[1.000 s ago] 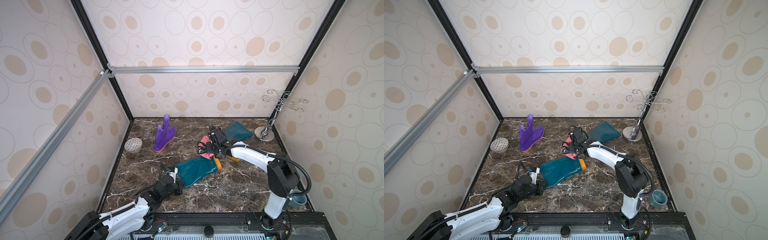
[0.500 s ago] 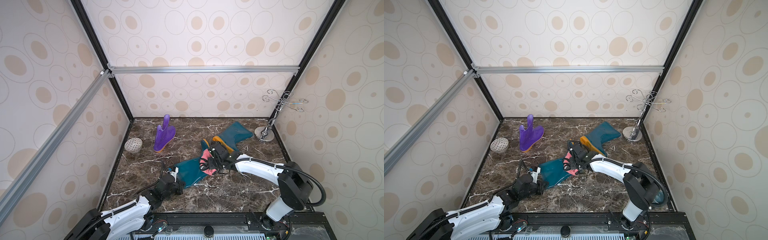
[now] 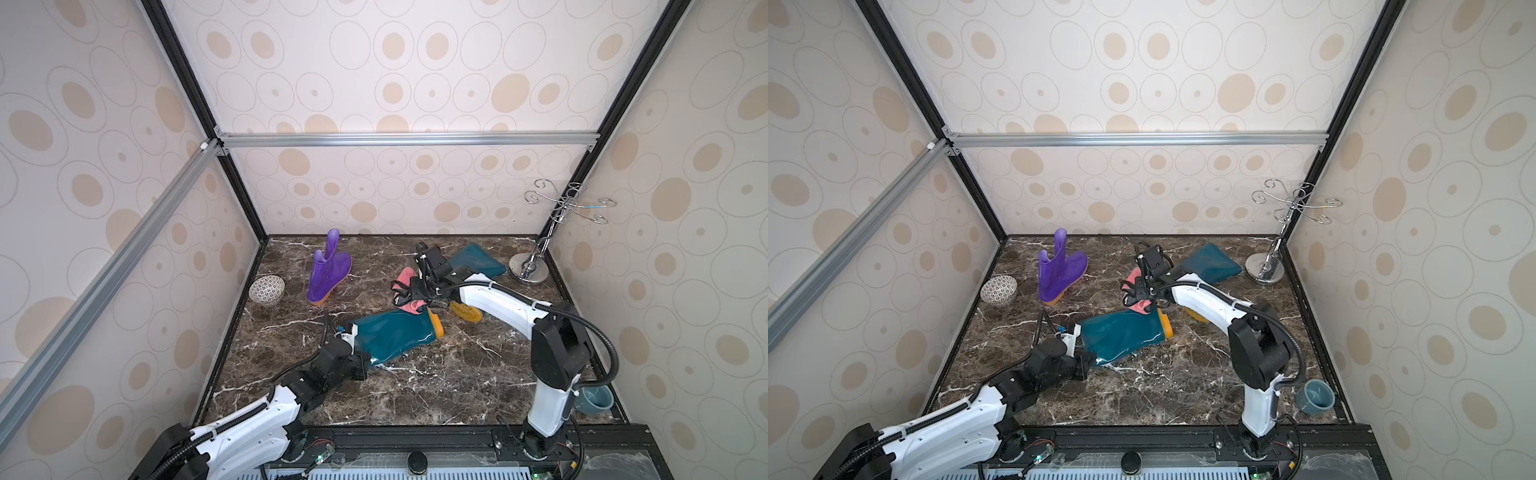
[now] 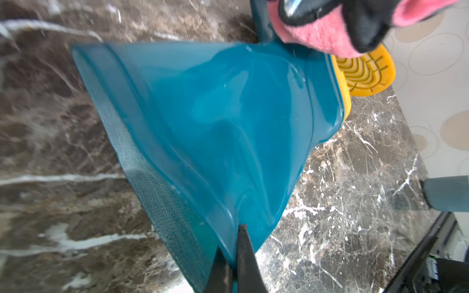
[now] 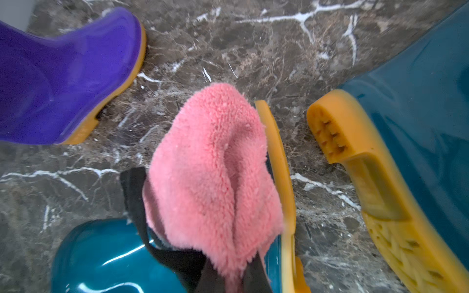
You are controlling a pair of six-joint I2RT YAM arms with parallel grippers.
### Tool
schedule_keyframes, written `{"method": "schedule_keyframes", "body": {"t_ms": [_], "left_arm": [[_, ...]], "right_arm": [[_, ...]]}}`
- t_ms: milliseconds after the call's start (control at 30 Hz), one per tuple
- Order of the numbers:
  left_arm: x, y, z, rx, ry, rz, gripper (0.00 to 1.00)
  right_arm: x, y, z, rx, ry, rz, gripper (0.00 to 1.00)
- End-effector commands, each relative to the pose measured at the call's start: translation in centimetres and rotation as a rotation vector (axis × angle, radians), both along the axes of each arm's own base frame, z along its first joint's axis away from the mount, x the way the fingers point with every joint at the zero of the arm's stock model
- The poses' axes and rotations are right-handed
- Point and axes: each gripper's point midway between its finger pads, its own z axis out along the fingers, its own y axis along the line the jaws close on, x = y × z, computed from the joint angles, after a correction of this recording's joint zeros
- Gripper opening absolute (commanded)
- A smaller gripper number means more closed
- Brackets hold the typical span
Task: Wipe the rubber boots with a cloth
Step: Wipe the dirt off the rubber boot, then place the rubber boot at the center of the board.
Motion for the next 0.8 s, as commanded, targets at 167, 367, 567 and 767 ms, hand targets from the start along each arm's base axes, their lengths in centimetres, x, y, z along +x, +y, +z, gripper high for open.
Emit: {"method": "schedule_keyframes", "body": {"t_ms": [167,367,567,767], "left_arm": [[2.8,-0.4,5.8,0.056,-0.128,0.005,0.0],[4.1,-0.8,9.5,0.102,-0.197,-0.008,0.0],[6.6,-1.3,14.6,0.215,-0.283,-0.019,0.0],[9.1,-1.7,19.2,0.315,-0.375,-0.011,0.0]], "right_arm": [[-4.7,-5.9,11.3,0.086,-0.254,-0.08,0.0],[-7.8,-10.2,14.3,0.029,-0.346,-0.111,0.0],[-10.5,-13.5,16.5,0.028,-0.422,-0.151,0.0],[-12.4,-15.8,15.9,0.015,-0.421,-0.196,0.0]]}}
